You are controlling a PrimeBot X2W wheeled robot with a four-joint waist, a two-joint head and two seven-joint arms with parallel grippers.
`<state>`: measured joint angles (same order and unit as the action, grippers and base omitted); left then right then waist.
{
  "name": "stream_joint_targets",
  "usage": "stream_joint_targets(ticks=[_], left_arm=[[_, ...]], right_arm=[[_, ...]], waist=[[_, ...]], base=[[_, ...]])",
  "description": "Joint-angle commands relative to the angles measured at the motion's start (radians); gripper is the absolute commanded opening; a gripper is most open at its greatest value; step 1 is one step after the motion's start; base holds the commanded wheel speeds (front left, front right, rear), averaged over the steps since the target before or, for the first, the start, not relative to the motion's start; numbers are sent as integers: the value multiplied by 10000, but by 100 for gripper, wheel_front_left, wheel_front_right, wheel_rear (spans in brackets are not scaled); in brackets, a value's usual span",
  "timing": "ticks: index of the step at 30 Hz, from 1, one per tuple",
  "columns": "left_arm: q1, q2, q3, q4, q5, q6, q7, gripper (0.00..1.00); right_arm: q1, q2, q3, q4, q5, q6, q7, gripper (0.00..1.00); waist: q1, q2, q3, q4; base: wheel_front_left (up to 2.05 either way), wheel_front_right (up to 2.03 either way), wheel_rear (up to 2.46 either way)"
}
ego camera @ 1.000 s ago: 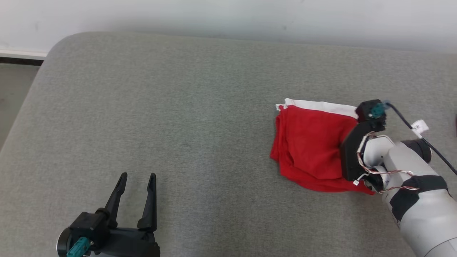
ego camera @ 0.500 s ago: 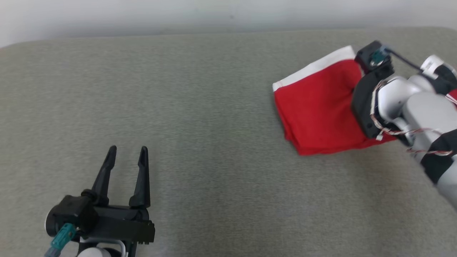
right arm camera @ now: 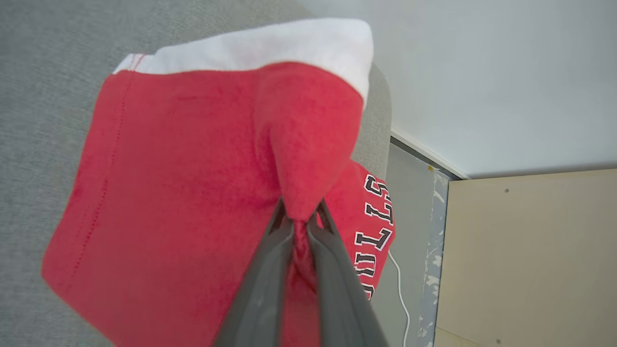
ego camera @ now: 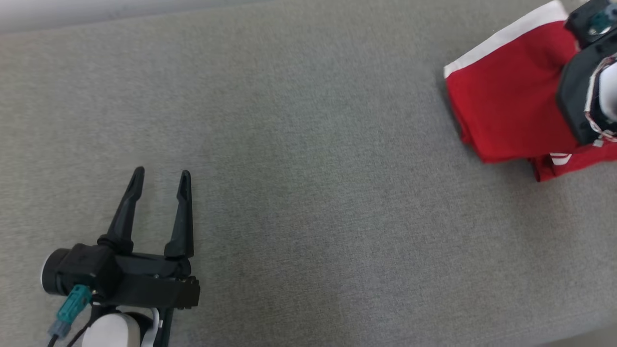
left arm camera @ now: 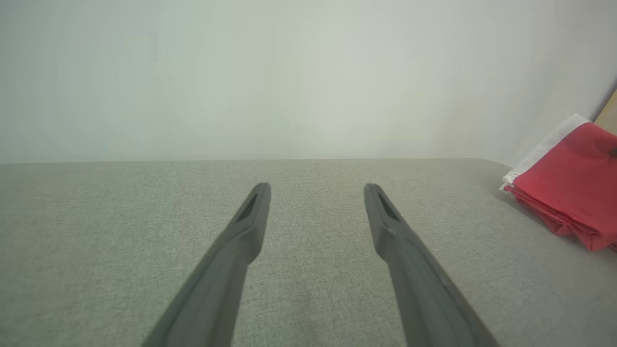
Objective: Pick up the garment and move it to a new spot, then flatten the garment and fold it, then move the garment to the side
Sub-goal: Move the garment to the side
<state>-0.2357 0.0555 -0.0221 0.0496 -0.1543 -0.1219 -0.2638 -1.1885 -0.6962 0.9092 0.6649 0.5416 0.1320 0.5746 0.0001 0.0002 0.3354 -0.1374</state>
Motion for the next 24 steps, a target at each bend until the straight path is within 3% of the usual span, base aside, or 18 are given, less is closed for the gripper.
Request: stream_joint_targets(ticks=[1, 5, 16, 18, 19, 24], left_arm=[[-179, 160, -11, -33, 145, -4, -1, 100], [-445, 353, -69, -169, 257, -55, -1, 100], [-1101, 809, -347, -690, 281, -59, -1, 100], [-1136, 847, -401, -728, 267, -63, -1, 100], [-1162, 862, -415, -732, 261, -64, -1, 100], [-1222, 943, -397, -642, 212, -67, -1, 100]], right_arm=[[-92, -134, 76, 123, -105, -31, -129, 0], [-317, -375, -111, 545, -393, -31, -544, 0], [-421, -1097, -1342, 2440, -2505, -31, -2306, 0], [-470, -1044, -1727, 2711, -2892, -31, -2724, 43], [-457, -992, -1958, 2863, -3019, -31, -2921, 100], [-194, -510, -2961, 3491, -3709, -31, -3813, 100]], waist=[[-1, -2, 707, -553], [-1, -2, 1131, -588], [-1, -2, 2000, -281], [-1, -2, 2060, -224], [-1, -2, 2078, -206], [-1, -2, 1949, -178]], base=[[0, 0, 0], [0, 0, 0], [0, 0, 0], [0, 0, 0], [0, 0, 0], [0, 0, 0]])
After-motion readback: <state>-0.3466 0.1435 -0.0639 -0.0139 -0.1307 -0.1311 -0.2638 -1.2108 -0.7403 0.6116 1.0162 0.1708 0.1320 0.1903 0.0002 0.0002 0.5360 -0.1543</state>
